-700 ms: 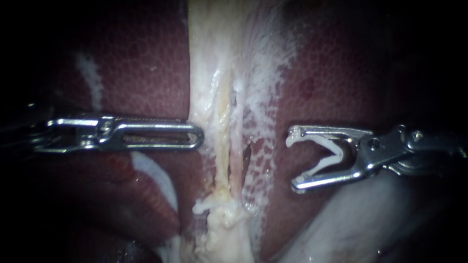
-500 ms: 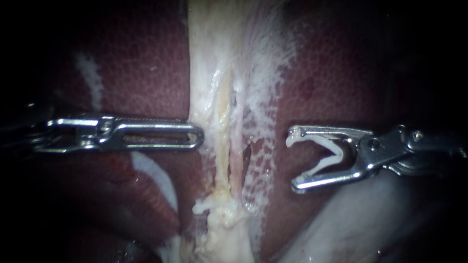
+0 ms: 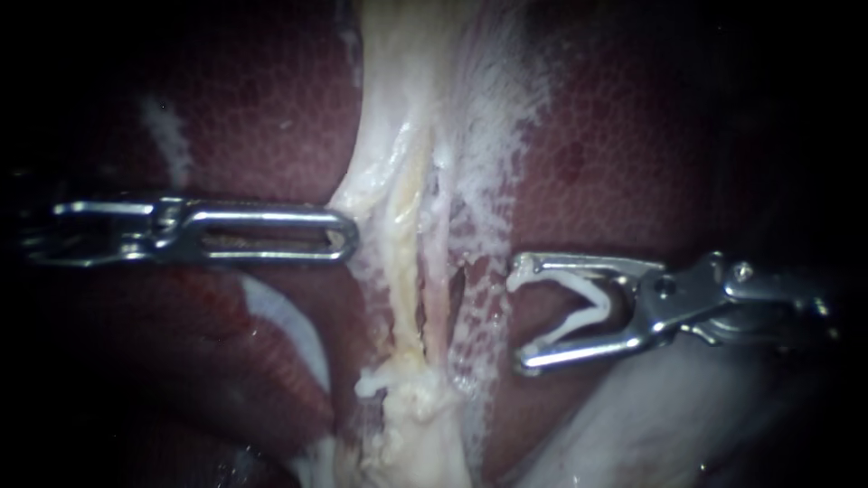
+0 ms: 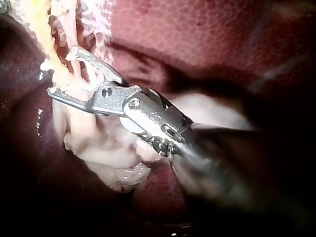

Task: Clipping second clip left tube

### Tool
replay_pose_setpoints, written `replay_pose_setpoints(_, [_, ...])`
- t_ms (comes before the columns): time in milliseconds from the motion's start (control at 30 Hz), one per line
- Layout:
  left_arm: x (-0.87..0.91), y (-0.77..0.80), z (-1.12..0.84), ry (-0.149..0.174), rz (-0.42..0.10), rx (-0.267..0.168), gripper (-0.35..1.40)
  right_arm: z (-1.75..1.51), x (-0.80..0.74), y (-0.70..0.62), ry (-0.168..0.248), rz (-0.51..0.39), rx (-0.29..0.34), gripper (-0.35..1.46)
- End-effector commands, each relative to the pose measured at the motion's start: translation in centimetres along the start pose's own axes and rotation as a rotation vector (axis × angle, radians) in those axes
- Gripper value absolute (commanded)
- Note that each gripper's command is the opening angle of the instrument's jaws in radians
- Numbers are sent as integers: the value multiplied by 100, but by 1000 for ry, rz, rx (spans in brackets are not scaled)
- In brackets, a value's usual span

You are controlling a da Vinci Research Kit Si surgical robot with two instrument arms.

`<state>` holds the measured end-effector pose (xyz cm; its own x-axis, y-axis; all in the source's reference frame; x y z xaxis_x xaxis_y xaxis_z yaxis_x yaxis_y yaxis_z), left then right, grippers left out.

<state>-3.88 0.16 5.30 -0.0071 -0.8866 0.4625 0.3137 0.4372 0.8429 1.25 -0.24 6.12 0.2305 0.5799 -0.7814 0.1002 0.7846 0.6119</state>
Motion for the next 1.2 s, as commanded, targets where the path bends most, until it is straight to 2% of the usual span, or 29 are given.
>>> replay_pose_setpoints(33, [-3, -3, -2, -3, 3, 5, -35, 5, -3, 0, -1, 5, 1, 60])
replay_pose_setpoints(300, [-10, -18, -8, -12, 9, 5, -35, 41, -29, 0, -2, 38, 31, 59])
replay_pose_setpoints(767, [-10, -27, -9, -16, 9, 4, -35, 76, -55, 12, -4, 58, 48, 59])
replay_pose_setpoints(1200, [-9, -28, -8, -17, 10, 3, -35, 102, -59, 8, -7, 70, 74, 59])
